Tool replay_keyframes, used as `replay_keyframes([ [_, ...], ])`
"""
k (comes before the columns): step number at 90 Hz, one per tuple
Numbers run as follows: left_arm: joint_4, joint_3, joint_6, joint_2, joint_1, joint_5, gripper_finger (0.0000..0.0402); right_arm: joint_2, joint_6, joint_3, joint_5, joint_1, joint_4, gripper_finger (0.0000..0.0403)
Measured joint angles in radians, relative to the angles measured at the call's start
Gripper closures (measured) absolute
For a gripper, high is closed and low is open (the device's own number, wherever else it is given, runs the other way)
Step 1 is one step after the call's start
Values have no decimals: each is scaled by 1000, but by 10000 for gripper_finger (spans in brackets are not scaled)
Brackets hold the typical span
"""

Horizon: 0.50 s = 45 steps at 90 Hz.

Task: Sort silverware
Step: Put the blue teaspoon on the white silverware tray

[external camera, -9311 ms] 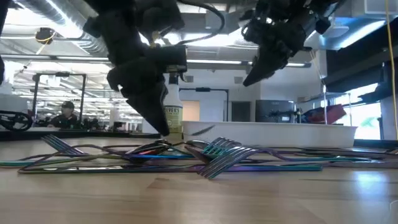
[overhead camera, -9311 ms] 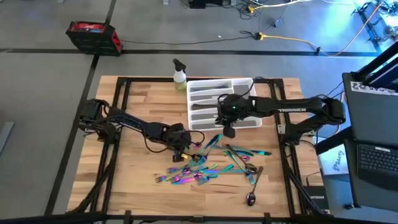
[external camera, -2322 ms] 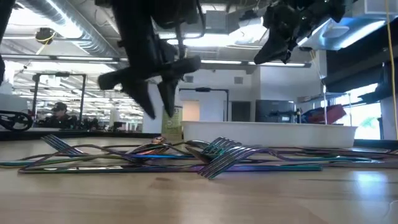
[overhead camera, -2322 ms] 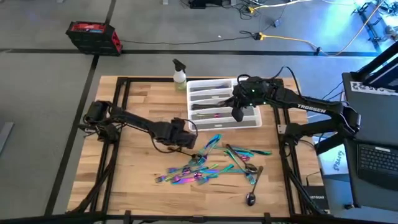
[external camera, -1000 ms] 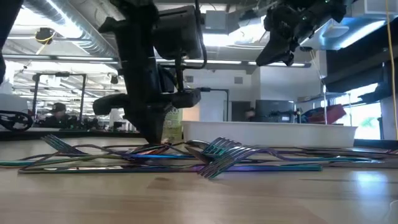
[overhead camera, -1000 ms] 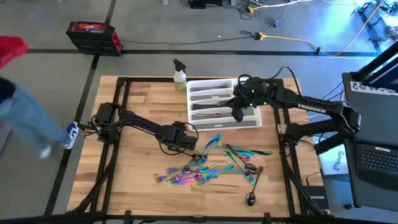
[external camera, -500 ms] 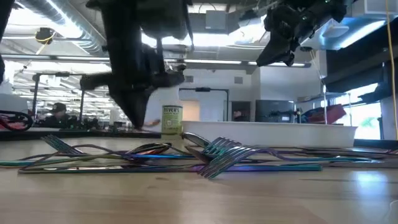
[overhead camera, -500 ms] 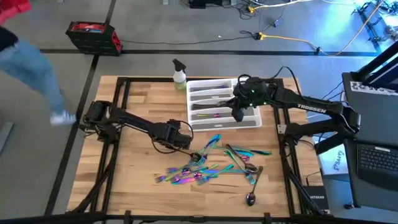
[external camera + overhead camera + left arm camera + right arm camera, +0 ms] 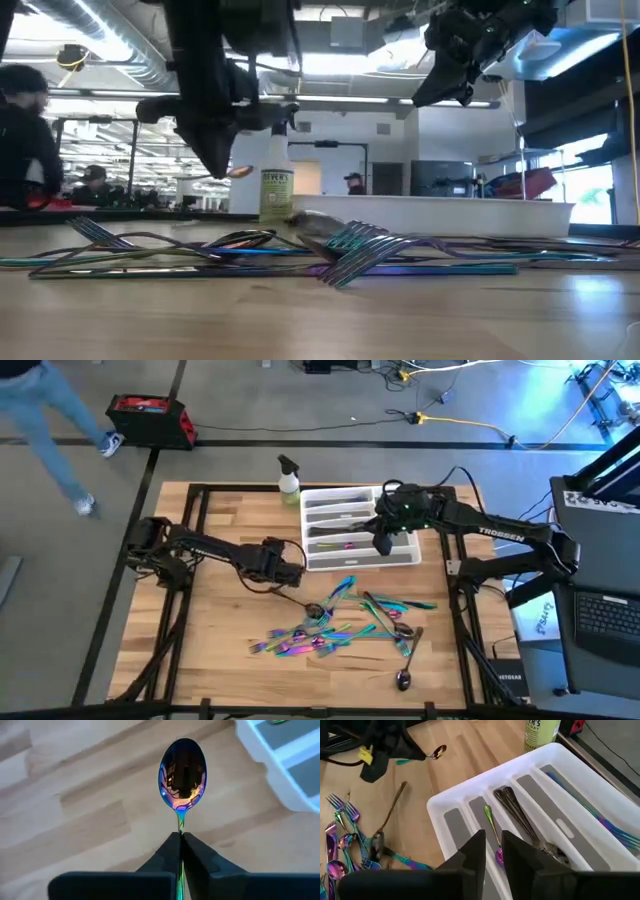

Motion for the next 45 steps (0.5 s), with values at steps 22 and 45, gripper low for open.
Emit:
replay_keyframes([
  [22,-28,0,19,0,5,-10,401,0,-3,0,0,0,0,356],
  [45,332,1,556,0,68,54,401,-4,-122,5,1,-1,-14,356],
])
